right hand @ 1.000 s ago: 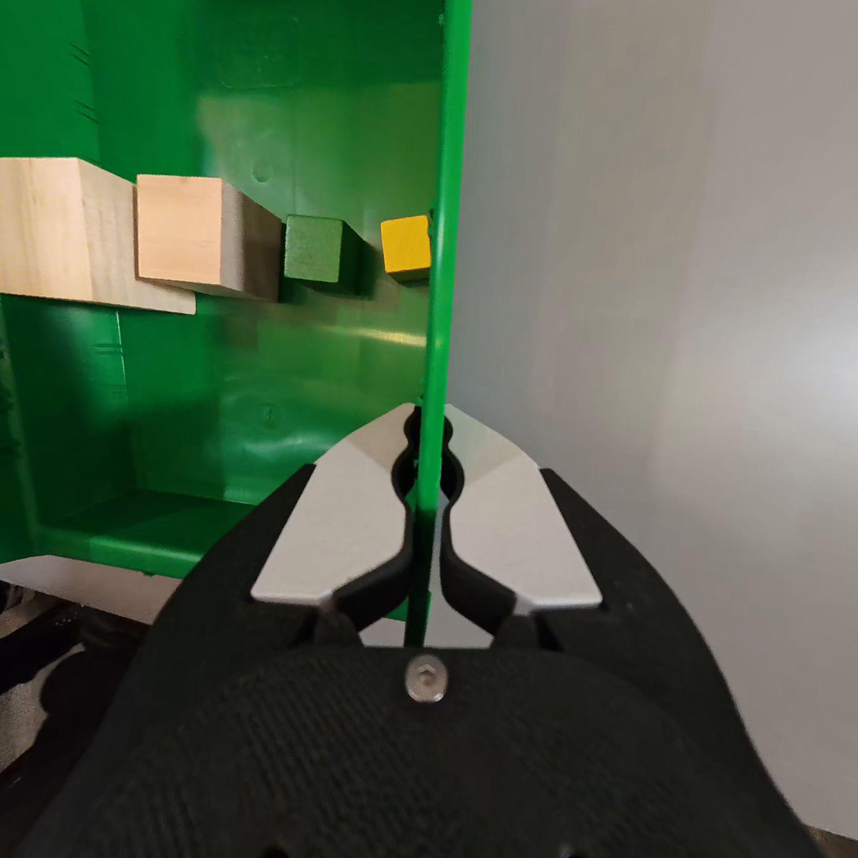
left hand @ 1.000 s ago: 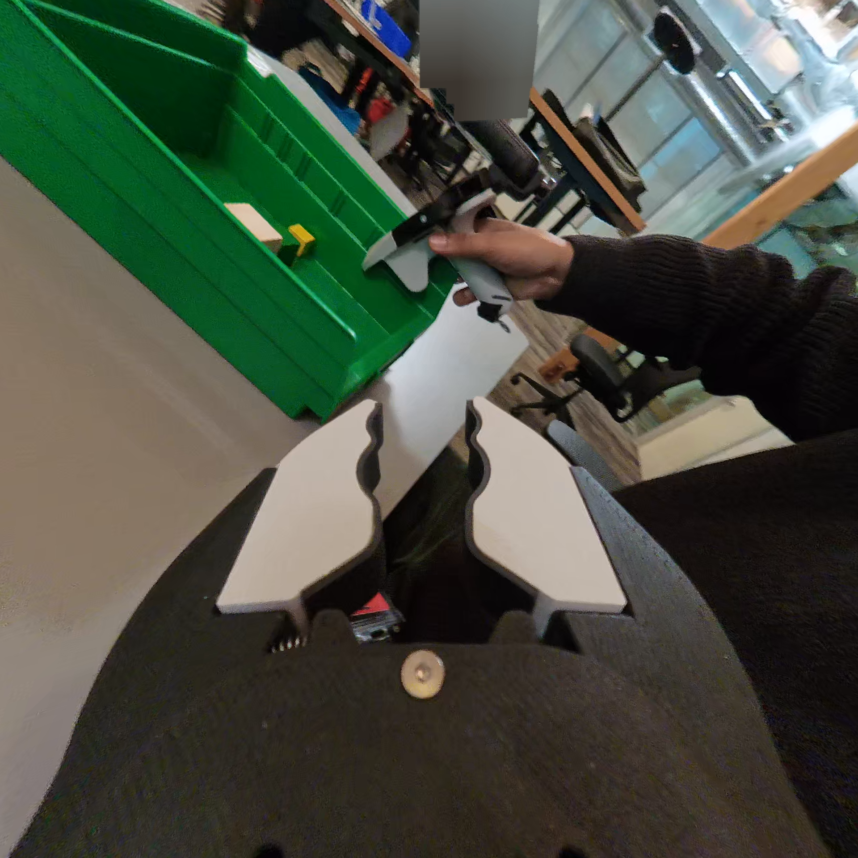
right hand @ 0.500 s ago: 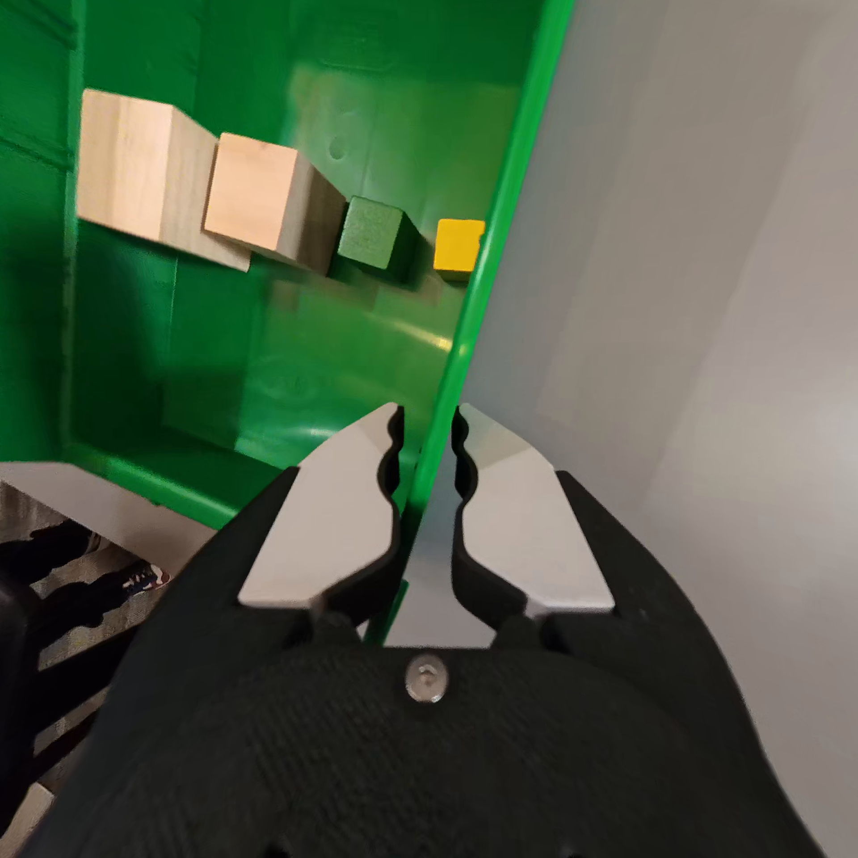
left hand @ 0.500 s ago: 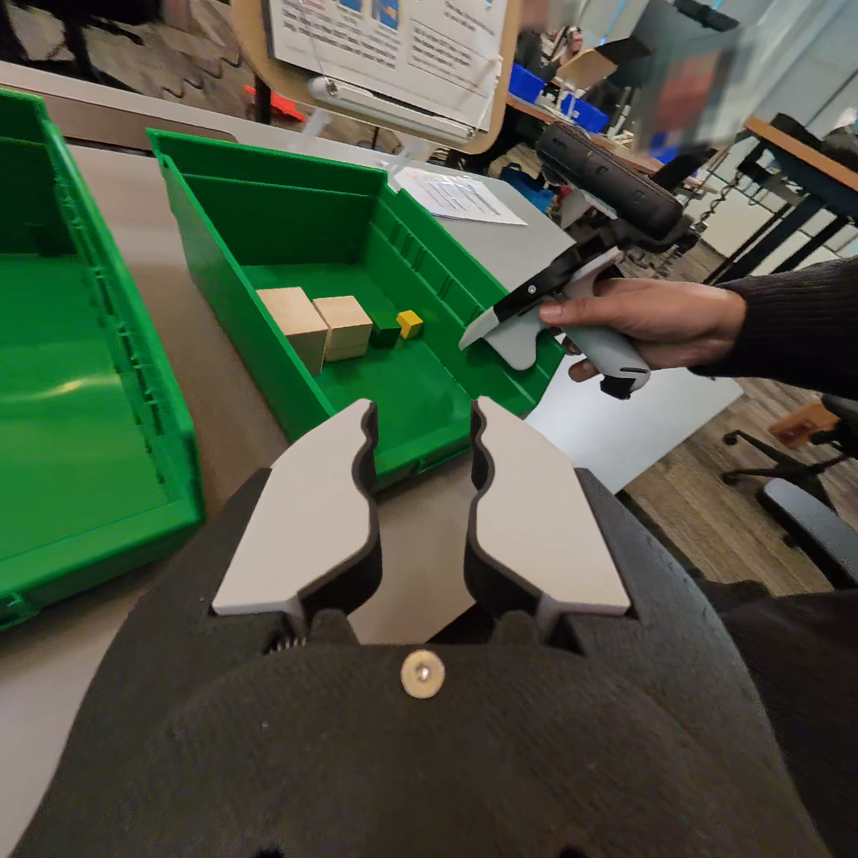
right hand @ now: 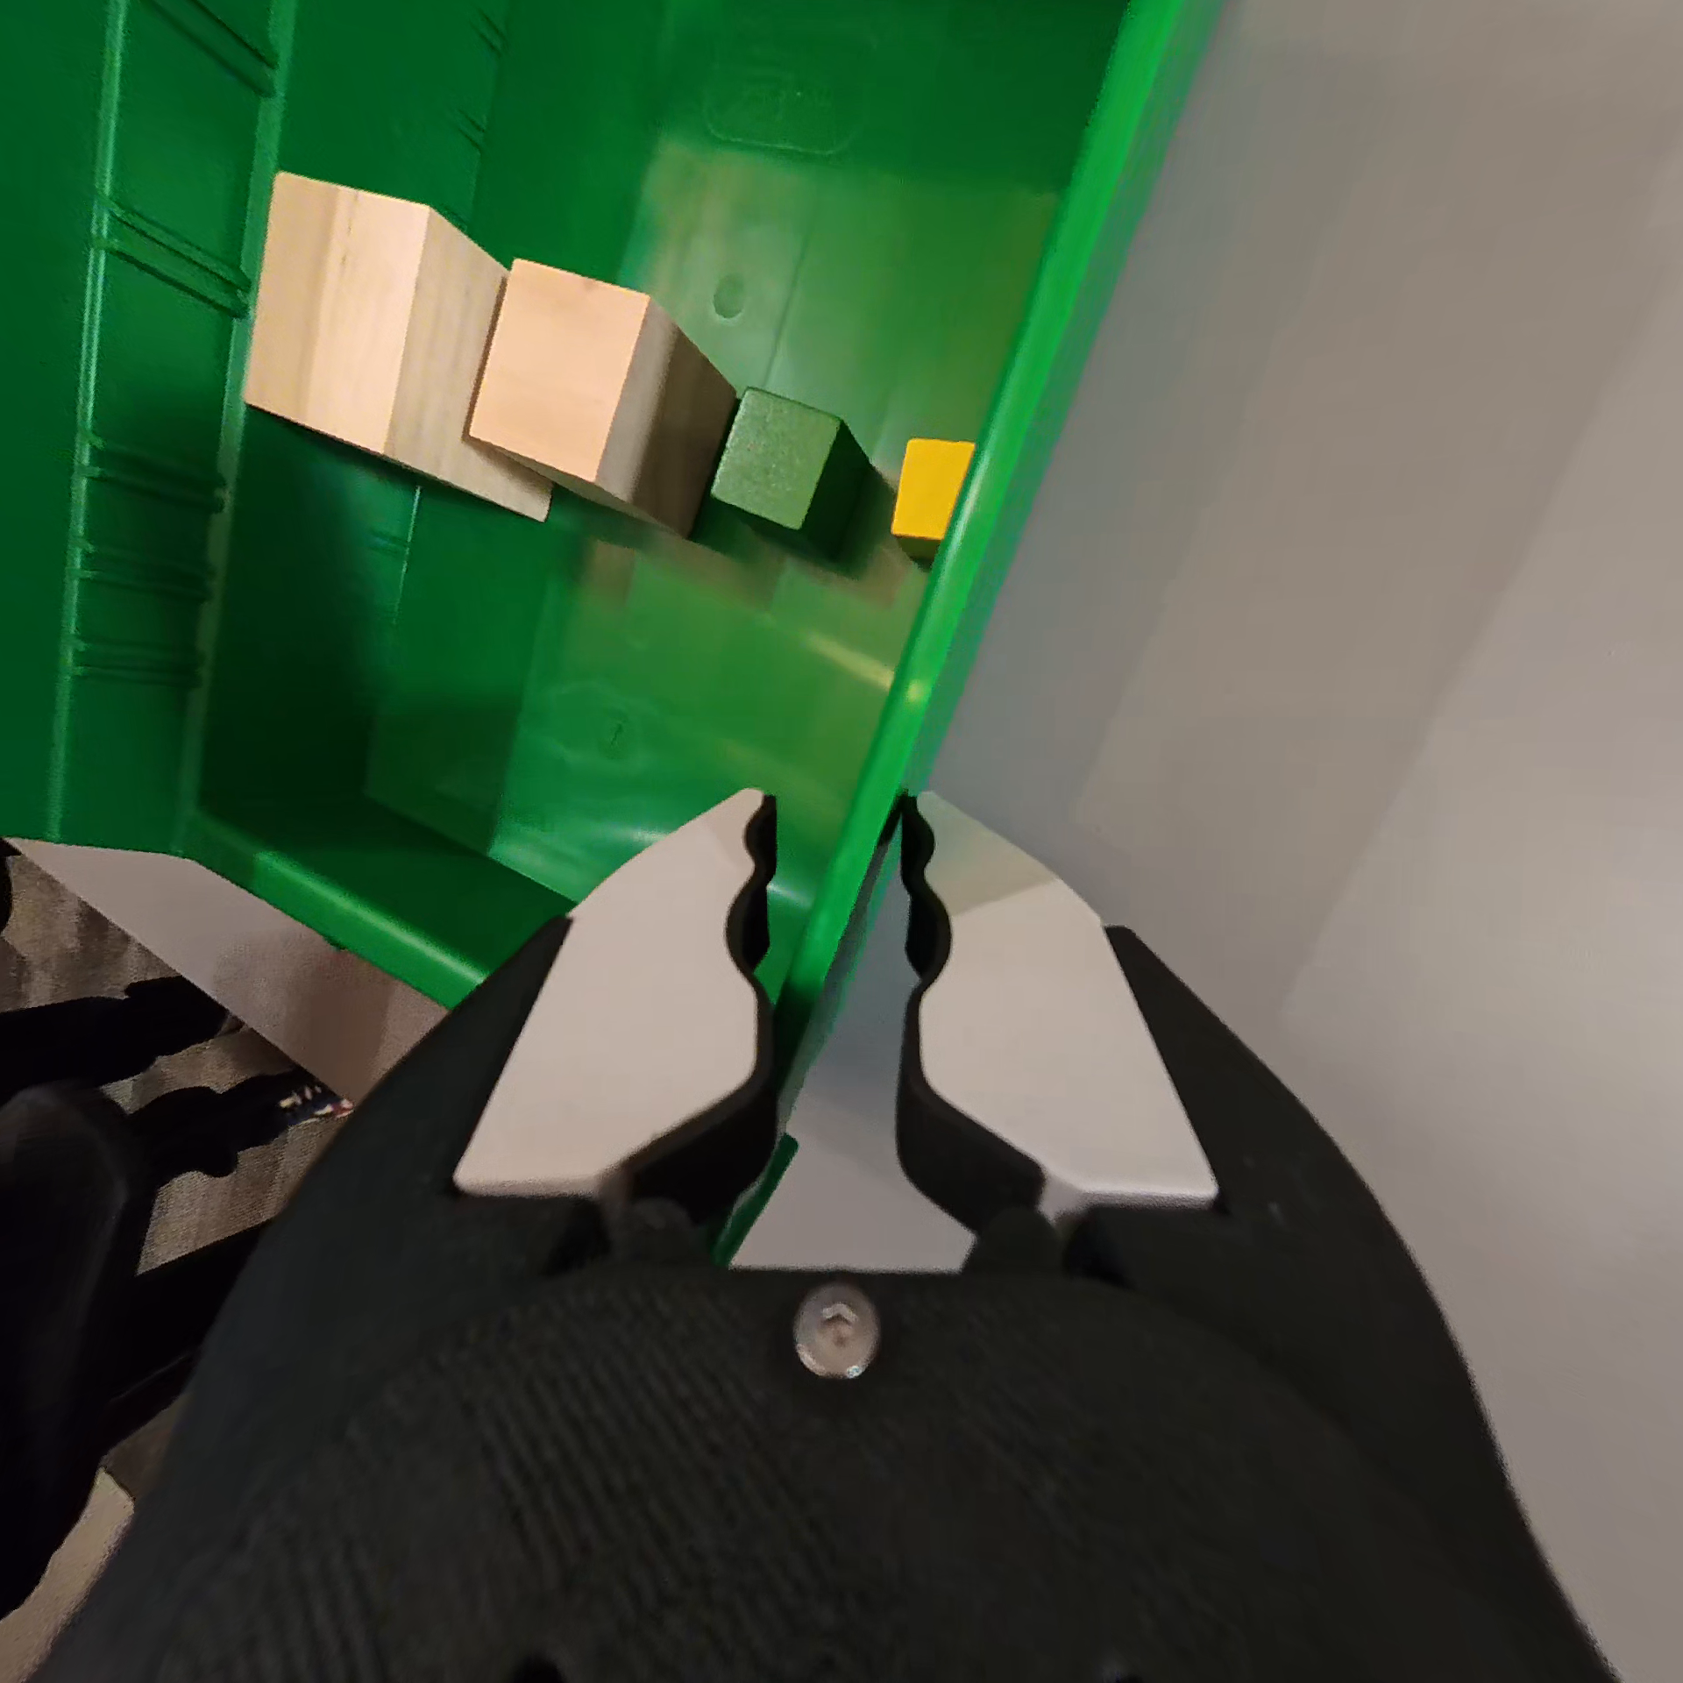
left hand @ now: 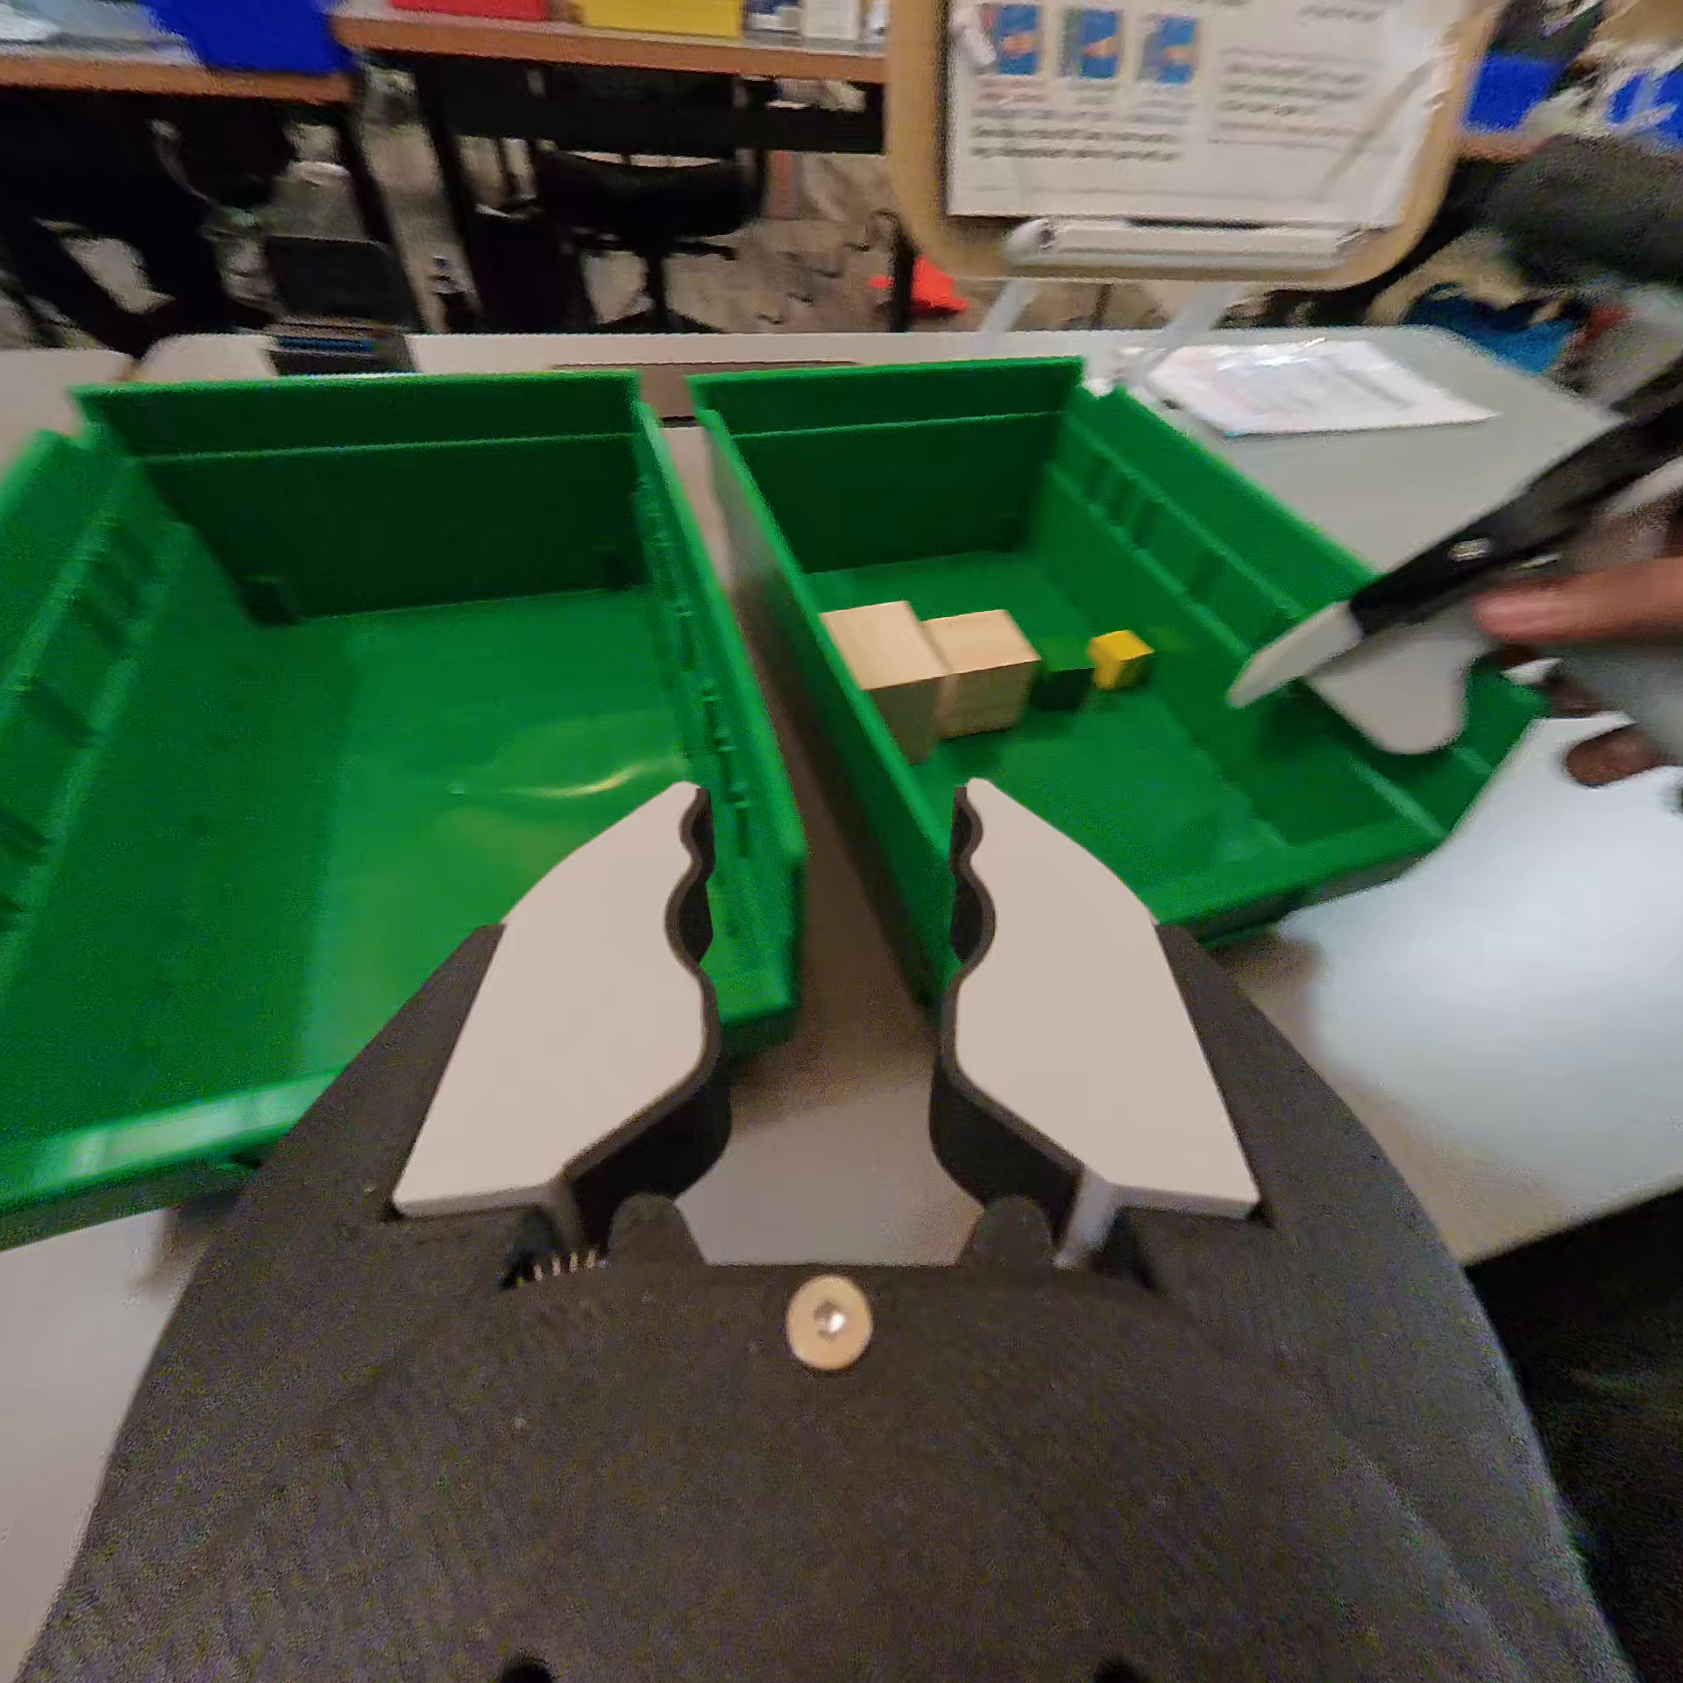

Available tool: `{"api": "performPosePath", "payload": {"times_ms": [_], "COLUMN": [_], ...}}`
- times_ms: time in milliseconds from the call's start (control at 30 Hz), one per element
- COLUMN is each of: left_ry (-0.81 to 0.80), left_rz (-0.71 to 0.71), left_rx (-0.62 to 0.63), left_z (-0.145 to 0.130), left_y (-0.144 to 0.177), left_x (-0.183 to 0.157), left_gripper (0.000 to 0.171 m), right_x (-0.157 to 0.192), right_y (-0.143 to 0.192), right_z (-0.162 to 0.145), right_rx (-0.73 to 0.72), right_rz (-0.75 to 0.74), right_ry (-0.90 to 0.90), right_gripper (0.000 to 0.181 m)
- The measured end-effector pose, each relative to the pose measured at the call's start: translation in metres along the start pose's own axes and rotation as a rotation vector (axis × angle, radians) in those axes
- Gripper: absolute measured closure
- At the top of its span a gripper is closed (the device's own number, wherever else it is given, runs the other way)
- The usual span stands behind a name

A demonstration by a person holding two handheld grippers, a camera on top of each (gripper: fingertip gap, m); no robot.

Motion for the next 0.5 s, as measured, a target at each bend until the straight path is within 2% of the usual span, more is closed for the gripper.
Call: {"api": "performPosePath", "payload": {"times_ms": [133,267,367,500], "left_ry": [-0.066,-0.034,-0.071,-0.107], "left_rz": [0.122,0.081,0.116,0.142], "left_rx": [0.077,0.178,0.281,0.298], "left_z": [-0.007,-0.020,-0.032,-0.033], "left_y": [-0.019,-0.030,-0.039,-0.045], "left_x": [0.022,0.021,0.026,0.025], "left_gripper": [0.124,0.137,0.136,0.137], "right_x": [0.000,-0.001,-0.002,-0.001], "right_y": [0.000,0.001,0.002,0.002], "right_z": [0.000,-0.001,-0.001,-0.001], "right_rx": [-0.014,-0.035,-0.040,-0.040], "right_rz": [0.045,0.100,0.127,0.132], "right_ry": [-0.003,-0.013,-0.003,0.025], "right_gripper": [0.151,0.148,0.147,0.145]}}
Point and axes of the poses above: each gripper's, where its closed fingertips meet, y back along the fingers, z out of its top, x = y × z across the jaws, the point moved 6 cm from there along y, back along the fingers, and after that the axes turned 6 degrees about y, right-handed, at the moved point
